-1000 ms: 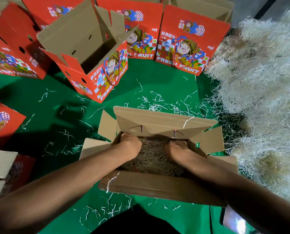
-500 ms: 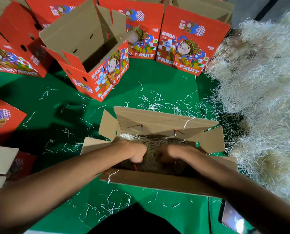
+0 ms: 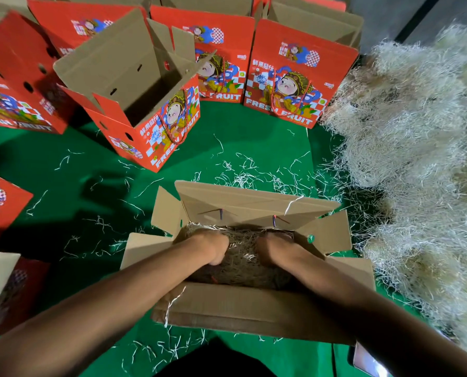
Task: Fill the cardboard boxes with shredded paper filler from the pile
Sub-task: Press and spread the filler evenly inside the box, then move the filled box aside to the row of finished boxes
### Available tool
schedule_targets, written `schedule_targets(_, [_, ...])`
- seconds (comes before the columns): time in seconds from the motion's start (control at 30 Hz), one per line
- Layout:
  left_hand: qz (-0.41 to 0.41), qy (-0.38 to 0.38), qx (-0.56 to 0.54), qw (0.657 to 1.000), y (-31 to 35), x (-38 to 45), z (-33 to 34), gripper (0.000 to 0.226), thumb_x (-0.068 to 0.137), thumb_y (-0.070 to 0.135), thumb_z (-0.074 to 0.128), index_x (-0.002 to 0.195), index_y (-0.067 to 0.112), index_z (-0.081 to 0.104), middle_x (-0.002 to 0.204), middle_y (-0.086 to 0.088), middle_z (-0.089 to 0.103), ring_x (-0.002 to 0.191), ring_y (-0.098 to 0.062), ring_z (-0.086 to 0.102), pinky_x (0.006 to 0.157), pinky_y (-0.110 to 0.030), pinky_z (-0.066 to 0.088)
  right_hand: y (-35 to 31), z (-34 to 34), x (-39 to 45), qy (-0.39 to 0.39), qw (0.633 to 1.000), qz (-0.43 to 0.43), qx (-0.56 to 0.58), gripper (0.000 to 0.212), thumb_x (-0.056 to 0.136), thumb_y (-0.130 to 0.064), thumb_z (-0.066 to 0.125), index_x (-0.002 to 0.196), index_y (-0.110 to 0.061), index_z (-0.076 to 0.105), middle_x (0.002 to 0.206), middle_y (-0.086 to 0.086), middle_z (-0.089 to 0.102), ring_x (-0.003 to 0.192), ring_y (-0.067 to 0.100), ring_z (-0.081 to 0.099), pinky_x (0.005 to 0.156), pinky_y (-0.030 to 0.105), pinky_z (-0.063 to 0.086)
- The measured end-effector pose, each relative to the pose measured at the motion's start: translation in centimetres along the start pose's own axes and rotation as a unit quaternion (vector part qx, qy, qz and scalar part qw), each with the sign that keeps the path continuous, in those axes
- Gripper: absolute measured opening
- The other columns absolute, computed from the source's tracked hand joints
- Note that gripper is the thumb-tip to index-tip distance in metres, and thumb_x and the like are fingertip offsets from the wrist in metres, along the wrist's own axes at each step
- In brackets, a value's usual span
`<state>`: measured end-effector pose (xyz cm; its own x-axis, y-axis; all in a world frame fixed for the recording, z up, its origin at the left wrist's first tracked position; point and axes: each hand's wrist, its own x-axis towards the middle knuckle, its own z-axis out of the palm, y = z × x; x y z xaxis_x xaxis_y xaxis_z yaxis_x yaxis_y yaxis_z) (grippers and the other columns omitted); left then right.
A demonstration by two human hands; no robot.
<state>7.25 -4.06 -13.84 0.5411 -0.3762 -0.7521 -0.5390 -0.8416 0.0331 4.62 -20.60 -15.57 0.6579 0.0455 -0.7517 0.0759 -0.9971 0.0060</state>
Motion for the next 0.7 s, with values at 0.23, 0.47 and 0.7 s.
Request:
schedule_targets(0.23, [0.022,-0.010,-0.022,0.999,-0.4,-0.7,-1.3,0.008,0.093,0.010,0.051,0.097,0.010,0.057,0.109,-0.015,0.063,0.090,-0.028,0.060,0.077,-0.036,0.049,0.3,-1.4,-1.1,-0.018,0.995,-0.004,0.094,0.033,0.099,-0.022,0.054,0.128,-0.010,0.064,0.130,0.016,0.062,0.117,0.031,0.060,0.096,0.032,0.045])
schedule_targets(0.47, [0.137,0.127,-0.103,0.977,2.2,-3.6,-7.7,0.006,0.089,0.015,0.054,0.085,0.017,0.058,0.078,-0.002,0.062,0.068,-0.019,0.065,0.055,-0.031,0.052,0.8,-6.1,-5.9,0.013,0.999,-0.020,0.033,0.042,0.089,-0.001,0.053,0.131,-0.007,0.054,0.117,0.017,0.063,0.105,0.035,0.062,0.076,0.034,0.045])
schedule_targets(0.7, [0.158,0.298,-0.099,0.936,3.7,-8.6,-12.4,0.027,0.096,0.026,0.048,0.072,0.031,0.038,0.091,-0.002,0.059,0.078,-0.020,0.061,0.062,-0.034,0.047,4.6,-10.2,-13.0,0.236,0.941,-0.087,0.226,0.008,0.088,-0.009,0.056,0.086,-0.016,0.059,0.077,-0.003,0.062,0.079,0.021,0.065,0.063,0.027,0.048])
